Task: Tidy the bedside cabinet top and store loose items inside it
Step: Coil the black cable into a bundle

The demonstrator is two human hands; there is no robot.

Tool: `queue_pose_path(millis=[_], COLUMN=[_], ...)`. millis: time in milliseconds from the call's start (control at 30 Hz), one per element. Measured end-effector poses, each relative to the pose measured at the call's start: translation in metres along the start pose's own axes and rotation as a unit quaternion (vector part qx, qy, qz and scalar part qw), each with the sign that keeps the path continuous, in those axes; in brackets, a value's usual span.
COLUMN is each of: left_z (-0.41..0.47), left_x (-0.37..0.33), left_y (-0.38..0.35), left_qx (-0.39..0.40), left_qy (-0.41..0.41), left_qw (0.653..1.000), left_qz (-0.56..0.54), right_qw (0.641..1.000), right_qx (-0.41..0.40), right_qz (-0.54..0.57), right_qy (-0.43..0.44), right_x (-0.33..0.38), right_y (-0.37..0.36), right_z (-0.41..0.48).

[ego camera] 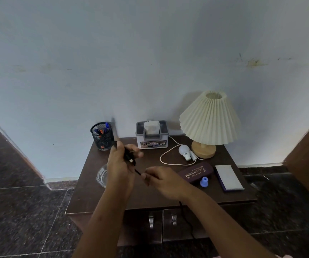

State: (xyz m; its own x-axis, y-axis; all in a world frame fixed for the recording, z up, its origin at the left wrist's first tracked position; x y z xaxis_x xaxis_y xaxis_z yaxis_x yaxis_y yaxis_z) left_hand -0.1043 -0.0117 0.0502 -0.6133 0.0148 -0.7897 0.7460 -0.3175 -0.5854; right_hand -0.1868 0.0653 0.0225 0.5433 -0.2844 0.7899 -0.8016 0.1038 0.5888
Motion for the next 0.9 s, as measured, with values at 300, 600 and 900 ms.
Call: queue_pose_path(millis=[300, 600, 900], left_z=[-0.008, -0.049, -0.032], left_x=[0.021, 0.021, 0.01], left_y=[0.007, -0.03, -0.029], left_qx=[0.176, 0.336, 0.222], left_qy=[0.094, 0.363, 0.246], left_qw=[0.879, 0.867, 0.936], left_qz=[0.434, 0.052, -0.118], right_qw=[0.987, 0.948, 0.972], right_qx=[-0.151, -0.265, -0.16], right_qz=[0.022, 0.174, 0.158], right_qy=[0.044, 0.033, -0.071], right_x=[-0.001, -0.02, -0.028], right_y=[0.058, 0.084, 0.038], right_z=[-0.017, -0.022, -0.001])
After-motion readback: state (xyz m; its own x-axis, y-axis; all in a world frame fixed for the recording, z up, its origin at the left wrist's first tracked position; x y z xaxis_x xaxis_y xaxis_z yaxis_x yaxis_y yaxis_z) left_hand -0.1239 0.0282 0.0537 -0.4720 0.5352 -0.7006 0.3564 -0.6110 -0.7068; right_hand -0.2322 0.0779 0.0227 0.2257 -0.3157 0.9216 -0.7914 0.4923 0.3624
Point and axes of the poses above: each hand's wrist, its own z-axis towards the middle knuckle, its own y-axis out of the back of the hand, x = y × z, the point moved 5 cm from there along z, towards the middle knuckle, and after that the axes turned 13 degrees about -y, right-handed, at the moved point
